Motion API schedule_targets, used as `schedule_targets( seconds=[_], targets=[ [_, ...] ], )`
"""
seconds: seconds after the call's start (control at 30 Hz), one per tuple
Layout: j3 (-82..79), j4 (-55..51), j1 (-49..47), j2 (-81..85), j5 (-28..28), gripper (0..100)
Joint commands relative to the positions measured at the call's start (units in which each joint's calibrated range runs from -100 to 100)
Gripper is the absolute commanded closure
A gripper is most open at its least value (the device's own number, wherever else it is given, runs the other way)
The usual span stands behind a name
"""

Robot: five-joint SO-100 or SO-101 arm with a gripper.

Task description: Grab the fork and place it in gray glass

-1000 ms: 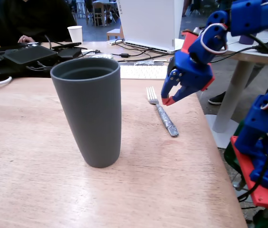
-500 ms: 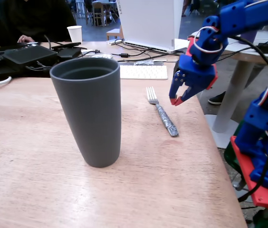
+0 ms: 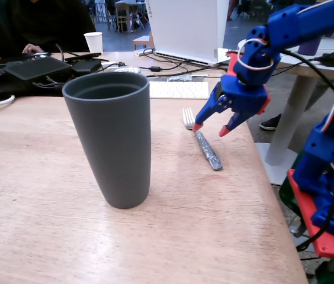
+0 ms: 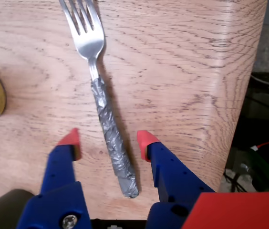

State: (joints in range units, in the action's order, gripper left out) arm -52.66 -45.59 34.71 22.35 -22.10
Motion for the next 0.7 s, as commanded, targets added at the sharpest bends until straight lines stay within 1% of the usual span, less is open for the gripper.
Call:
schedule_targets(
  seconds=[0.0,0.33,0.5,0.67],
  targets=[
    [2.68,0.11,1.16,0.20,-1.32,66],
    [2.78,1.09,-0.19,-5.89,-1.90,65],
    [13.25,0.02,-0.36,-16.52,-1.61,65],
    [14.39,-0.14,-0.53,-17.46,-1.32,65]
  ],
)
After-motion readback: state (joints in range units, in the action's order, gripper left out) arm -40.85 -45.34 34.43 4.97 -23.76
